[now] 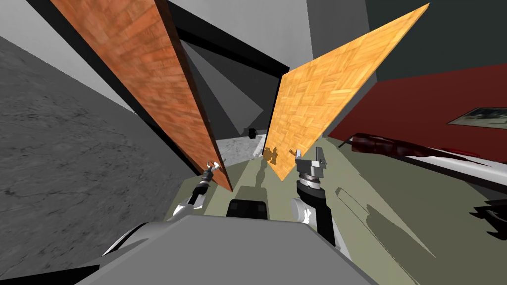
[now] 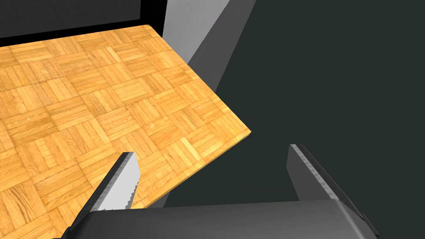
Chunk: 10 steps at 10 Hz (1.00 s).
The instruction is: Pull the door open
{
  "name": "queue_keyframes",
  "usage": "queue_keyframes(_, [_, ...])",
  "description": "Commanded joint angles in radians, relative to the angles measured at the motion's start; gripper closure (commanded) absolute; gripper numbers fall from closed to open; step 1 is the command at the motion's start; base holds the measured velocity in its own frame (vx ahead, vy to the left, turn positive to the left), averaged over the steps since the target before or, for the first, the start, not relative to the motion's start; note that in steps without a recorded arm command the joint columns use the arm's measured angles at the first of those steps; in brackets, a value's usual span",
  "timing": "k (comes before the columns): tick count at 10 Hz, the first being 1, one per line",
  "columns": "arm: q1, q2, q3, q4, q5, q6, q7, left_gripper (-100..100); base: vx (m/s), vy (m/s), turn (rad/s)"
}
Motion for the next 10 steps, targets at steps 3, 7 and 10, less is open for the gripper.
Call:
queue_keyframes(3, [0.000, -0.005, -0.003, -0.001, -0.002, -0.003, -0.001, 100, -0.169, 0.041, -0.022])
queue_keyframes(7, [-0.004, -0.006, -0.001, 0.002, -0.002, -0.004, -0.003, 100, -0.173, 0.012, -0.045])
queue_keyframes(10, [-0.017, -0.010, 0.001, 0.012, -0.002, -0.003, -0.011, 100, -0.086, 0.019, -0.191])
